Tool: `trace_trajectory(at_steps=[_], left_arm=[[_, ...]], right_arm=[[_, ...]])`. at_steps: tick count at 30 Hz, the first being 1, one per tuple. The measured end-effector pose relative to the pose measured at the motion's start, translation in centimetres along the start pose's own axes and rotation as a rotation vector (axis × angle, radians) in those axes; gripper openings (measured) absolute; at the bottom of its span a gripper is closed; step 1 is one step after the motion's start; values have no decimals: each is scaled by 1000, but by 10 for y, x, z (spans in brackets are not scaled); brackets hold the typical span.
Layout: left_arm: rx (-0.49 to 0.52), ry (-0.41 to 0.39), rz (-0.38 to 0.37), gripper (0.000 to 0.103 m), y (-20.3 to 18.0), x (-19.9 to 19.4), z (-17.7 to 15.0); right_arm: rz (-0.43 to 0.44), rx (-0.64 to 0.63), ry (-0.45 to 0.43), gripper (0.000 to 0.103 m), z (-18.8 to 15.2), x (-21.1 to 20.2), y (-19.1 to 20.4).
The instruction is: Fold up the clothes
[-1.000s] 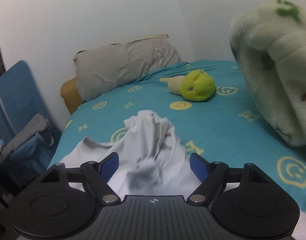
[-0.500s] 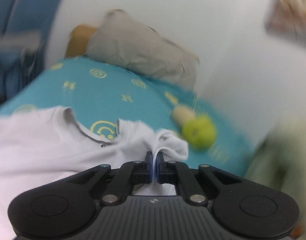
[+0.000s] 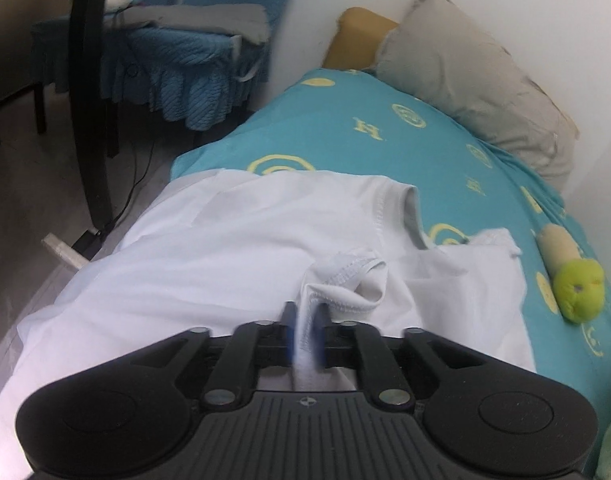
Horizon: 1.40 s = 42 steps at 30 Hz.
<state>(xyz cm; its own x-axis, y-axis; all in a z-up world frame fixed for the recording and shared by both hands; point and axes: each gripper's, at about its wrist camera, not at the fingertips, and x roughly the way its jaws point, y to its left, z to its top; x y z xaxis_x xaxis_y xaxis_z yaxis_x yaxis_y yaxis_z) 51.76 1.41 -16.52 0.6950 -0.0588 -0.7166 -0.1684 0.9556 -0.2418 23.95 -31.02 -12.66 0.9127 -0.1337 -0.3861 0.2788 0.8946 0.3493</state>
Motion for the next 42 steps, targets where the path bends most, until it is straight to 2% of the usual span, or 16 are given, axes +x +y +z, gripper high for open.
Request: trace_trajectory(at_steps=[1, 3, 7, 13, 18, 21, 27, 34, 37, 42], left_arm=[[31, -4, 6, 42, -4, -6, -3], [102, -13, 14, 48, -12, -28, -16], [195, -44, -16, 76, -17, -92, -44], [255, -102, -77, 92, -13, -210, -100], [263, -144, -107, 94, -2, -295, -152], [251, -159, -121, 94, 9, -327, -177], [264, -156, -147, 95, 19, -344, -205], [281, -153, -178, 95, 30, -361, -237], [301, -129, -211, 95, 20, -354, -244], [324, -57, -273, 93, -8, -343, -258]], right_arm=[[8, -6, 1, 103, 0, 0, 1], [33, -21, 8, 103, 0, 0, 5], [75, -57, 14, 103, -1, -5, 13], [122, -105, 22, 103, -2, -26, 22], [171, -147, 32, 103, -3, -49, 31], [203, -204, 51, 103, -8, -78, 38], [239, -286, 74, 103, -14, -137, 41], [178, -118, 11, 103, -5, -189, -10], [162, -120, 40, 103, 1, -190, -26], [165, -29, 3, 103, 9, -190, -47]])
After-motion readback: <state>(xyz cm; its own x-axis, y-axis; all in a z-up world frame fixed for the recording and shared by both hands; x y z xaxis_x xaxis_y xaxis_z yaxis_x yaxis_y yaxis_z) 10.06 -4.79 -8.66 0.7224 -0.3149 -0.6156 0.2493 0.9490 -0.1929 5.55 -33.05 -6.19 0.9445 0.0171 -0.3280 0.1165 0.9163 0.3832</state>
